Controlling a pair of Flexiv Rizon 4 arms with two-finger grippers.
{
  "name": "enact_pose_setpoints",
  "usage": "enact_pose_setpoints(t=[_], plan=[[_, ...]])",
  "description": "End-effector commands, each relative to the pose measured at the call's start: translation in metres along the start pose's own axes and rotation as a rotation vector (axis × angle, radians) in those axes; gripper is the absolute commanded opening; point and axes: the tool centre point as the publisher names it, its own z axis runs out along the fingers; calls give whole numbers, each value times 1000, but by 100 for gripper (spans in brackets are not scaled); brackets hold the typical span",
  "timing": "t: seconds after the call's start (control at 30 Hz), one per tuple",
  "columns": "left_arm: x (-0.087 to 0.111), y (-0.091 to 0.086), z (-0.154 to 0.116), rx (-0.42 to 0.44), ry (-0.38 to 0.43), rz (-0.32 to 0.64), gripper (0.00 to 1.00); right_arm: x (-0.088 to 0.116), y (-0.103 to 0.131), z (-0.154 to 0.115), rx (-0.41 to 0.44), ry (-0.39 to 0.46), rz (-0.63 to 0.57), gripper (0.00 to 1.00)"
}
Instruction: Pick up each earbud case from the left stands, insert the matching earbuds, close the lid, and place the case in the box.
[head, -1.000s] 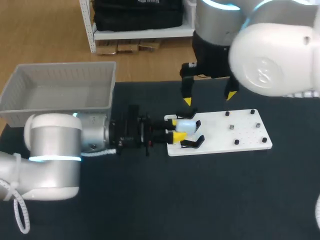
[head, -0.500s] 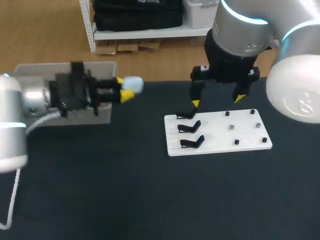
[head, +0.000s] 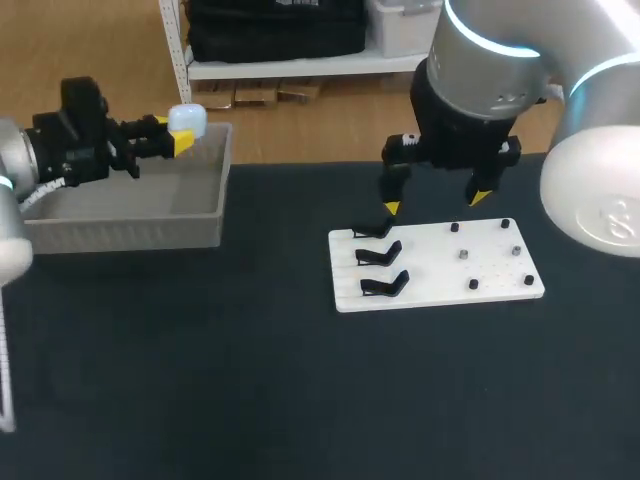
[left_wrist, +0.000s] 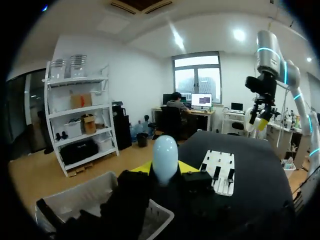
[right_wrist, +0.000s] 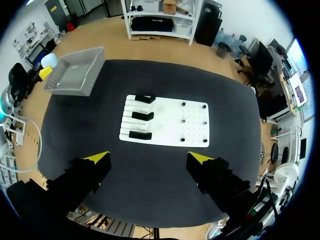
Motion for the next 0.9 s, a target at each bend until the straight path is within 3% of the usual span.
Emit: enact_pose_setpoints(t=[0.03,0.17,0.37,0.7,0.73,0.77,0.8,0.9], plan=[[13,31,19,-134,1,-43,0,2,-1,0,0,-6,1,100],[31,58,28,-172,42,-79,0,2,-1,0,0,-6,1,100],[62,83,38,-195,90,-126,0,2,-1,0,0,-6,1,100],[99,83,34,-206,193,-149,0,2,-1,0,0,-6,1,100],[100,82,32,-206,192,-150,21,2,-1,0,0,-6,1,100],[102,81,29,-206,193,-151,37,2,-1,0,0,-6,1,100],[103,80,28,-207,196,-151,47,2,-1,0,0,-6,1,100],[105,78,22,-217,200,-144,100,2,-1,0,0,-6,1,100]])
